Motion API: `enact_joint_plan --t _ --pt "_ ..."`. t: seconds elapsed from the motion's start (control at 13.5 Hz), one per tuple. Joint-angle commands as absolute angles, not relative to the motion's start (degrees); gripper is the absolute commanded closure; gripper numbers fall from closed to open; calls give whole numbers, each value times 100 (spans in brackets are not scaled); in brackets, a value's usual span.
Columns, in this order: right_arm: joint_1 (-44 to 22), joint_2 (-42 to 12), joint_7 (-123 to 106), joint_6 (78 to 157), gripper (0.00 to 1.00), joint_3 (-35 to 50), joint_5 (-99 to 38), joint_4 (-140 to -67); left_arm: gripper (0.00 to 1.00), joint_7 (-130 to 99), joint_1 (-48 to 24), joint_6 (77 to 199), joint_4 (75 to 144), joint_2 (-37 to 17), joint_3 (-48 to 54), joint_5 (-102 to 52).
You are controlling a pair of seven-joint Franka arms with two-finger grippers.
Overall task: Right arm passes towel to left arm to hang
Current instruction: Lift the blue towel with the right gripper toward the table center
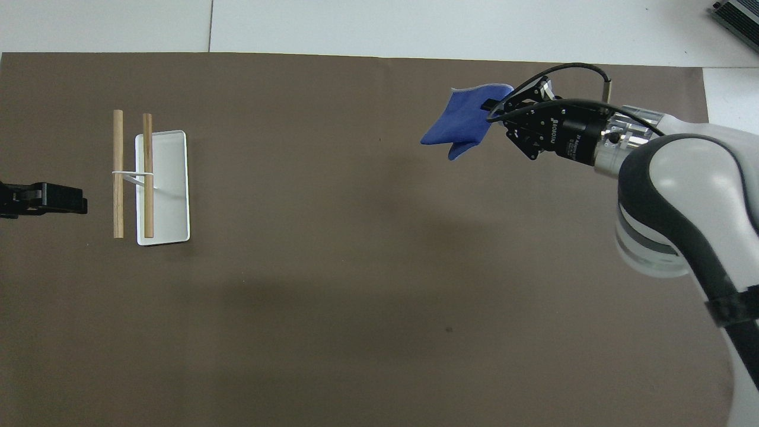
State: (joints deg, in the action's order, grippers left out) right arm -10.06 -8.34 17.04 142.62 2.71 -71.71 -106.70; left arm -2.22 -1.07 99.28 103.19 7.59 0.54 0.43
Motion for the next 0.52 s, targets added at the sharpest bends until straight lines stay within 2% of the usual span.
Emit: enact_joint_plan --t 0.0,0.15,0.3,0.44 --pt "-1510 -1028 1898 14748 100 290 -7750 -10460 0 -229 -141 9897 10344 852 70 -26" --pt "-1888 -1107 2021 15054 100 290 -8067 -10433 0 -464 -167 9914 10362 861 62 -523" --pt "-2082 -1195 2048 15152 100 290 -8523 -10380 0 -1716 -176 10193 10458 896 79 -1263" --pt "-2153 -1222 2161 15161 100 290 -8963 -10336 0 -3087 -333 11401 11018 1062 131 -1432"
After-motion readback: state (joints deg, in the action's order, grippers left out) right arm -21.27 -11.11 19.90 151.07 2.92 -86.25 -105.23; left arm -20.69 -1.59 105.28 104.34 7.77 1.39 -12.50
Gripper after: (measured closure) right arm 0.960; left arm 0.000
